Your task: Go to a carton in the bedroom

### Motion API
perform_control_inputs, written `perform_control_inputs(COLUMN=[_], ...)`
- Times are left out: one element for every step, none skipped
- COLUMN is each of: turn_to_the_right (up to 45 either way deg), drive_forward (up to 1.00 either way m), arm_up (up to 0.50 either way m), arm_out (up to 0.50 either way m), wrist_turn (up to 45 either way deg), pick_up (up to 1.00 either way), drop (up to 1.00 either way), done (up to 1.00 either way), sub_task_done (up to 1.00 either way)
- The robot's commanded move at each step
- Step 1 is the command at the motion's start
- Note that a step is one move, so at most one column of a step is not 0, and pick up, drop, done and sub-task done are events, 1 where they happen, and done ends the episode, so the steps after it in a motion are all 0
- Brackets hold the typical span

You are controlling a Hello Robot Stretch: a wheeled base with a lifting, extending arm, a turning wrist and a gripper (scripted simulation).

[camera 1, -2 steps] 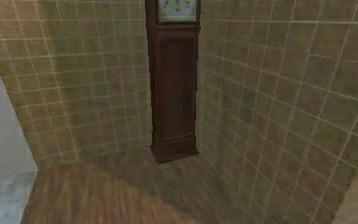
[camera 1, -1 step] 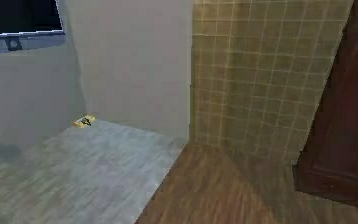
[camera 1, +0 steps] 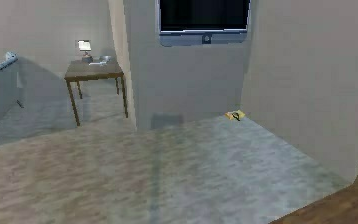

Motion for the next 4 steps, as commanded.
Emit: perform_control_inputs(turn_to_the_right=[-12.0, 0.0, -45.0, -33.0], drive_forward=[0.0, 0.1, 0.0, 0.0], arm_up=[0.0, 0.0, 0.0, 0.0], arm_out=[0.0, 0.0, 0.0, 0.0], wrist_turn=[0.0, 0.0, 0.0, 0.0], pick_up=[0.0, 0.0, 0.0, 0.0], drop=[0.0, 0.0, 0.0, 0.0], done=[0.0, 0.0, 0.0, 0.0], sub_task_done=[0.0, 0.0, 0.0, 0.0])
